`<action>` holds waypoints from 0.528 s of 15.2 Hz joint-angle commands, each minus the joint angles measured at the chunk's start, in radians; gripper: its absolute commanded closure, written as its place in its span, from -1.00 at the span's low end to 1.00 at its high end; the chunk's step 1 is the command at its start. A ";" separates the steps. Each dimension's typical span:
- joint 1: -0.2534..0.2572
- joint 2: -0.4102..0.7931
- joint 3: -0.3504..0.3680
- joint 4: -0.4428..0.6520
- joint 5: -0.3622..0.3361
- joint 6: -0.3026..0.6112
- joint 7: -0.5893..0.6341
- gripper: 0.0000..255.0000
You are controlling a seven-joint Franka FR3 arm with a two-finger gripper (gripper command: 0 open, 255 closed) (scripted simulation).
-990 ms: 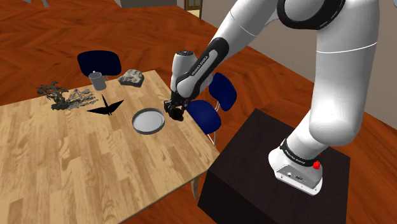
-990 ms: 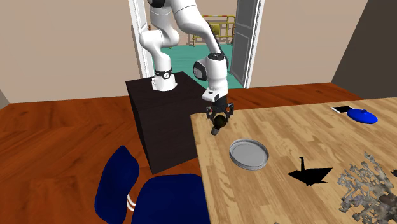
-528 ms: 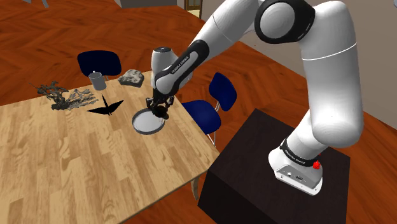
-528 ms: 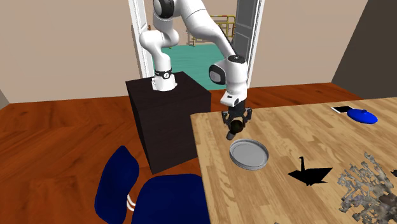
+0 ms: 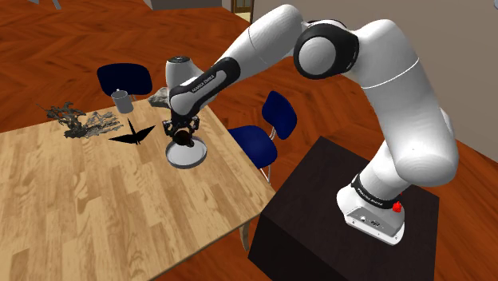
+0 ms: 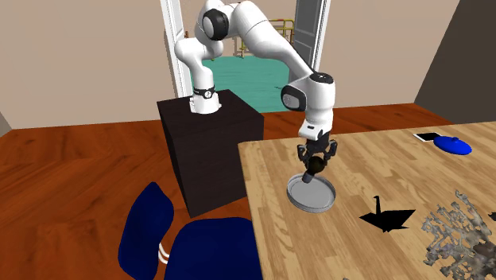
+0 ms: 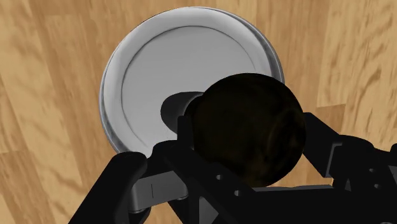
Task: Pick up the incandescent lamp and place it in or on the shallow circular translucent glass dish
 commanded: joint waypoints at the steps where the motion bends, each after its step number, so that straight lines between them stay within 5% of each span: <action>1: 0.002 0.021 -0.002 0.011 -0.002 0.010 0.000 1.00; 8: 0.009 0.097 -0.010 0.044 -0.007 0.053 -0.003 1.00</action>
